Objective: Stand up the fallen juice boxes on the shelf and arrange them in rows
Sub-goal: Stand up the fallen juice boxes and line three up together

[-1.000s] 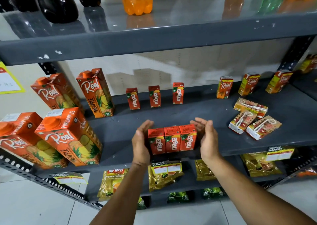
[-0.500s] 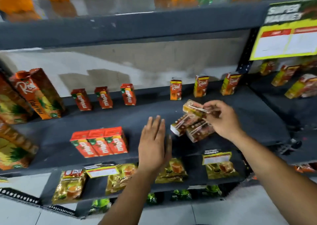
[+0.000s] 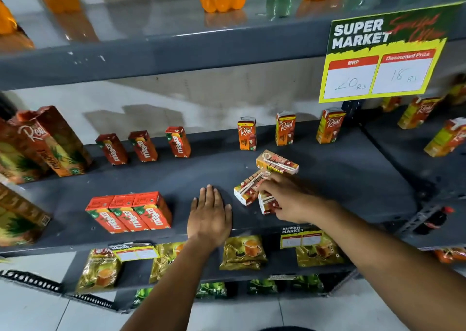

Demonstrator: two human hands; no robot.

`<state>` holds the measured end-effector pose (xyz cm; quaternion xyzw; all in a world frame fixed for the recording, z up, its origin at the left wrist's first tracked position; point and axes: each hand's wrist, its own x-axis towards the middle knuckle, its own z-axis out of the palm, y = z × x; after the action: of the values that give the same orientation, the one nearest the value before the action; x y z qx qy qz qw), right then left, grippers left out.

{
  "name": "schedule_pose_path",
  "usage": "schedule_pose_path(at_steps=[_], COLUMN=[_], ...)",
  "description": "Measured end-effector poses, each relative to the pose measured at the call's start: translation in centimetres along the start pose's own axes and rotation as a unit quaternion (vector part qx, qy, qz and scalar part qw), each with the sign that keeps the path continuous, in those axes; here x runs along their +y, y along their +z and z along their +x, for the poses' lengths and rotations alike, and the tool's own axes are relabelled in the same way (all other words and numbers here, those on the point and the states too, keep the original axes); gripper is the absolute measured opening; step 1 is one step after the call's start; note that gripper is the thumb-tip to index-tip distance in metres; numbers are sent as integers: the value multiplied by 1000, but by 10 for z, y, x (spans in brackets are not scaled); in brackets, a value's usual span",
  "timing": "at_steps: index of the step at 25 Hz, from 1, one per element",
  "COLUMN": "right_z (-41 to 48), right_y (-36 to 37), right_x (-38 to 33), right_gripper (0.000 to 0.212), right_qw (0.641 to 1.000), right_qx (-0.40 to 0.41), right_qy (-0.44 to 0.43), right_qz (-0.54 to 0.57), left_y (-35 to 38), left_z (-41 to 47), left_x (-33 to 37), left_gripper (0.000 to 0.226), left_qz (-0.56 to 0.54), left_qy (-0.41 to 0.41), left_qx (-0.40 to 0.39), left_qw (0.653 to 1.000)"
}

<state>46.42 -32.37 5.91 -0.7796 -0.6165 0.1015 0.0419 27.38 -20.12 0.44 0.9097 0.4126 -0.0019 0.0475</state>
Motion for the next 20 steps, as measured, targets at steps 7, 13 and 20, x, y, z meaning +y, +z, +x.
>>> schedule_pose_path(at_steps=[7, 13, 20], right_z=[-6, 1, -24], right_y=[-6, 19, -15], right_x=[58, 69, 92], right_gripper=[62, 67, 83], right_qw=[802, 748, 872], right_qx=[460, 495, 386], right_qy=[224, 261, 156], right_qz=[307, 356, 256], left_y=[4, 6, 6], left_z=[2, 2, 1], left_x=[-1, -1, 0], left_gripper=[66, 67, 67], left_qz=[-6, -3, -8], left_qy=[9, 6, 4], left_qx=[10, 15, 20], left_qw=[1000, 1000, 1000])
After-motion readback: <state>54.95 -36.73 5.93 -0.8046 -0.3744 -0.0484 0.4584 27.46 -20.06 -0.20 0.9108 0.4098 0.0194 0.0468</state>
